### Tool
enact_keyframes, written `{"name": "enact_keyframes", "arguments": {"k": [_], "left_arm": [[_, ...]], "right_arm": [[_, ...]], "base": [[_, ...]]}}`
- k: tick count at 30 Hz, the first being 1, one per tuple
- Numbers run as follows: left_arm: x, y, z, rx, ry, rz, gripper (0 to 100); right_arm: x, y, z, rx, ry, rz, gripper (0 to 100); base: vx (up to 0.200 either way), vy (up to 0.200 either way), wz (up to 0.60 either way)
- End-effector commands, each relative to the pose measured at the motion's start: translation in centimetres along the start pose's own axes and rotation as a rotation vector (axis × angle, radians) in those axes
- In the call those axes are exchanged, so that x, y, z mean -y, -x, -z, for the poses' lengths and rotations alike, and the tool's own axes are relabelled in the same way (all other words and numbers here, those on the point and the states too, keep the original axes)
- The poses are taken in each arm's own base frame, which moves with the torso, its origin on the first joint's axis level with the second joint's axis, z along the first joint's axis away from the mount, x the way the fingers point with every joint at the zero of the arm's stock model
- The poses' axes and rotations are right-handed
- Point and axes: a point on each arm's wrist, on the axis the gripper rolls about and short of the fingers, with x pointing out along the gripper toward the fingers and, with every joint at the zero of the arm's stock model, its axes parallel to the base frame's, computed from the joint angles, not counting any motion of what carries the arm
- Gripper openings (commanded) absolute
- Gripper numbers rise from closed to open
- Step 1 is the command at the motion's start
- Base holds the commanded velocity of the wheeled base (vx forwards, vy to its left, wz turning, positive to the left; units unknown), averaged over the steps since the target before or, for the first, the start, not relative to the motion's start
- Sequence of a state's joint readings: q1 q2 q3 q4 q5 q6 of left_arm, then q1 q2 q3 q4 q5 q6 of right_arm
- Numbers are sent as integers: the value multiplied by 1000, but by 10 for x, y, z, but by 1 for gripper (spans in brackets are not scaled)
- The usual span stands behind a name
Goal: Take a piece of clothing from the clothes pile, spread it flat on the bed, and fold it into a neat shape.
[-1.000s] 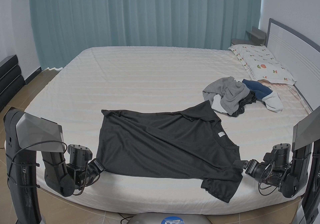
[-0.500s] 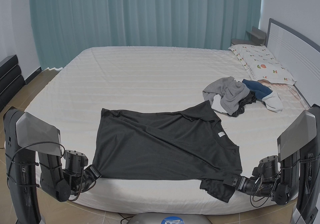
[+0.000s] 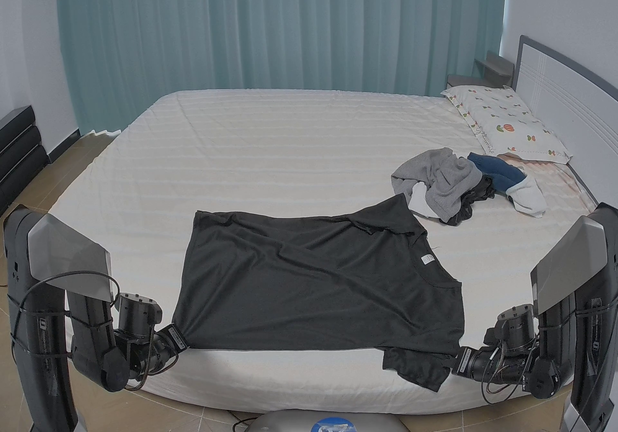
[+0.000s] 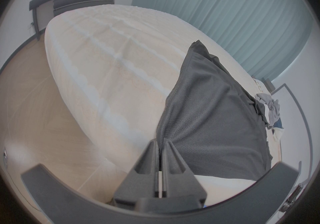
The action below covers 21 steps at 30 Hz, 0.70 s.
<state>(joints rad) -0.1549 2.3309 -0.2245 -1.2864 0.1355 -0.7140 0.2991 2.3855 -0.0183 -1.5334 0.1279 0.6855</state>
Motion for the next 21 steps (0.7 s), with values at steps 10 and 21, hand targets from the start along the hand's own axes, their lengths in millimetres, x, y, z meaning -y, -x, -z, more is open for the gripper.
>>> {"name": "enact_keyframes", "arguments": {"k": [10,21], "left_arm": [[-29,18,2,-40,-129,-89,0],[-36,22,0,-35,-161,-105,0]], "right_arm": [[-8,19,23,-180,106,67,0],[-14,21,33,-233,144,73,0]], "base": [[0,0,0],[0,0,0]]}}
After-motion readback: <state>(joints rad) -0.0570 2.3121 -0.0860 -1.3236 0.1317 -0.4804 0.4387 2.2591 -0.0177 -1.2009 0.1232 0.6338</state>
